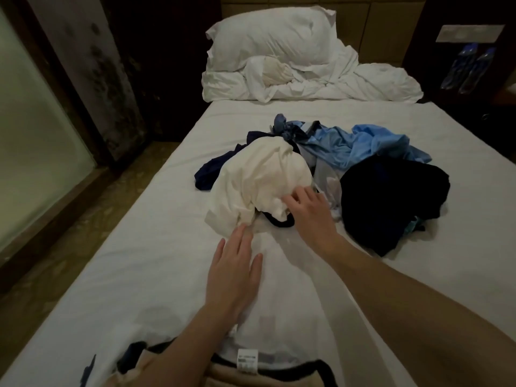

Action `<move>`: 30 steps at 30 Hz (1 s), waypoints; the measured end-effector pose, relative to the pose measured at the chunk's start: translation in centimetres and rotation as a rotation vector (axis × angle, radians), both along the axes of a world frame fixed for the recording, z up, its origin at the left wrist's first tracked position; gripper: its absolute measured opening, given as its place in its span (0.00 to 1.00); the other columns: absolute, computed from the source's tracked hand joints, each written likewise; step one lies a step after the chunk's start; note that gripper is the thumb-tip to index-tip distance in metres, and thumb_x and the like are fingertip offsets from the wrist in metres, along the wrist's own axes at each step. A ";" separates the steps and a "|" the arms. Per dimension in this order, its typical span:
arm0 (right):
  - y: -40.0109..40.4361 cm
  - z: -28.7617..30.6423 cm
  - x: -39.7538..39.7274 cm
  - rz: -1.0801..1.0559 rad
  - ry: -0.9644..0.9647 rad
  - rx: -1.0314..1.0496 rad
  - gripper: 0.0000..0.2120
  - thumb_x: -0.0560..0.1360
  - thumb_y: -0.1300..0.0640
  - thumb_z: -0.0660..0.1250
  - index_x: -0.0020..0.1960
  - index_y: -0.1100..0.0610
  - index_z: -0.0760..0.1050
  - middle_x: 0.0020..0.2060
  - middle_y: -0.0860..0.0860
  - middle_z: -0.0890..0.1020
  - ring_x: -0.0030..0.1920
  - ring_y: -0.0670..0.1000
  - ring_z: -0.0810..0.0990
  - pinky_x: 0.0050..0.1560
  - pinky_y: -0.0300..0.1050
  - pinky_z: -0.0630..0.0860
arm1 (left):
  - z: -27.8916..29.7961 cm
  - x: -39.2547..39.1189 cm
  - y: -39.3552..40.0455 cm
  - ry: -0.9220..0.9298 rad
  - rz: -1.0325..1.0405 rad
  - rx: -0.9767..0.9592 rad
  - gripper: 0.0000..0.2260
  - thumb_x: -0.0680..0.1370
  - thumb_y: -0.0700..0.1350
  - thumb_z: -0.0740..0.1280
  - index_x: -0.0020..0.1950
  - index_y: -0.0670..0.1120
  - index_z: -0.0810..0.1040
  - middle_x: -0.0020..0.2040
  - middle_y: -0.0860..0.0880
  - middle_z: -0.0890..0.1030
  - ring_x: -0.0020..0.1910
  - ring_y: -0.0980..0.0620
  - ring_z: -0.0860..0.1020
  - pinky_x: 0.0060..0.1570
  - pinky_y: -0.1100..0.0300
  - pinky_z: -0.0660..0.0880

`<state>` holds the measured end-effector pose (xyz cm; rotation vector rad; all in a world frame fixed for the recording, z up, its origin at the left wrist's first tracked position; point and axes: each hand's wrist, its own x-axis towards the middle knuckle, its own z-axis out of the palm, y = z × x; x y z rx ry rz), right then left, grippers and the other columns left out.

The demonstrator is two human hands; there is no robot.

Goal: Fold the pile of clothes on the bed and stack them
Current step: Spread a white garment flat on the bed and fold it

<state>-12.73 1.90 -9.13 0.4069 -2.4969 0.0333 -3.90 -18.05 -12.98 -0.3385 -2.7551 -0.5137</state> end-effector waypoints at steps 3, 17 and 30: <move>0.4 1.2 1.4 0.076 0.069 -0.074 0.06 0.71 0.65 0.71 0.46 0.57 0.79 0.41 0.54 0.76 0.44 0.58 0.76 0.44 0.52 0.72 | 1.2 0.6 0.0 -0.005 0.023 0.043 0.26 0.82 0.55 0.53 0.79 0.49 0.59 0.79 0.52 0.61 0.77 0.56 0.58 0.76 0.58 0.53; -2.1 18.7 21.9 0.329 -0.118 -0.767 0.11 0.83 0.54 0.58 0.43 0.55 0.70 0.35 0.47 0.75 0.35 0.46 0.72 0.37 0.43 0.70 | 19.7 13.9 4.3 -0.063 0.022 0.815 0.07 0.83 0.44 0.60 0.46 0.46 0.72 0.40 0.54 0.76 0.39 0.55 0.75 0.39 0.64 0.72; 2.0 22.7 43.3 0.398 -0.829 -1.134 0.28 0.74 0.41 0.70 0.71 0.44 0.66 0.63 0.45 0.79 0.61 0.47 0.79 0.57 0.49 0.80 | 30.3 30.6 7.5 -0.213 -0.244 1.053 0.11 0.82 0.38 0.61 0.42 0.36 0.77 0.37 0.45 0.77 0.38 0.52 0.73 0.39 0.56 0.71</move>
